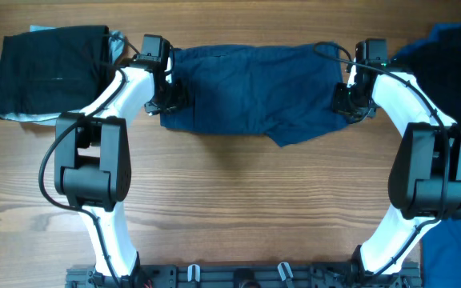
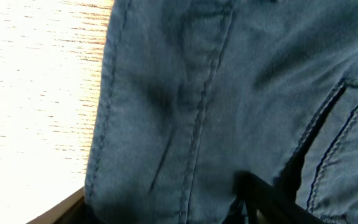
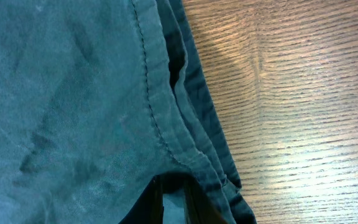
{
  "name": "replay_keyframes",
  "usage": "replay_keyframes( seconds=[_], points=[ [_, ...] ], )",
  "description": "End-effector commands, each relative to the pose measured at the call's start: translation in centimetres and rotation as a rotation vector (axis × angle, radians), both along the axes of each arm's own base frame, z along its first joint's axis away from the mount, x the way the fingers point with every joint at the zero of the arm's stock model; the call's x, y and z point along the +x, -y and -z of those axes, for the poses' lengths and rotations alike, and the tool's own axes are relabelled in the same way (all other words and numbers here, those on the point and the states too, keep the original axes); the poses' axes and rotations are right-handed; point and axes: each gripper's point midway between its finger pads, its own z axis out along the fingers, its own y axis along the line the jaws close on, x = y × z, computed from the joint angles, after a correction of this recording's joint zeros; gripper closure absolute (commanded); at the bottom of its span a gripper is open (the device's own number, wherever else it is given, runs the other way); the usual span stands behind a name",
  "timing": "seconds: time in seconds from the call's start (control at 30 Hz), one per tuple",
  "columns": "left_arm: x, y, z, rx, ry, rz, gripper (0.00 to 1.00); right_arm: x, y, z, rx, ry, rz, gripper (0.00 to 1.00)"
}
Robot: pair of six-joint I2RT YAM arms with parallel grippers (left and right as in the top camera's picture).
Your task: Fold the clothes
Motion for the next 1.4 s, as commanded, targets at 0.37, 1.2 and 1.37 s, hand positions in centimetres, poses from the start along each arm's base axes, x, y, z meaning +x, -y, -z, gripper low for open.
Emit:
replay_keyframes(
  seconds=[0.37,1.2,1.37],
  points=[
    [-2.7,0.5,4.2,-0.008,-0.134,-0.002,0.96,1.5,-0.9,-2.8,0.053,0.088,-0.011,0.96],
    [-1.2,-1.2,-2.5,0.082,0.002,-0.027,0.96,0.2,-22.6,-0.5,0.473,0.096,-0.487,0.96],
    [-1.4,-1.4,-4.1,0.087,0.023,-0.03,0.96,-0.4,-24.0,-1.2,0.606,0.051,-0.421,0.96]
  ],
)
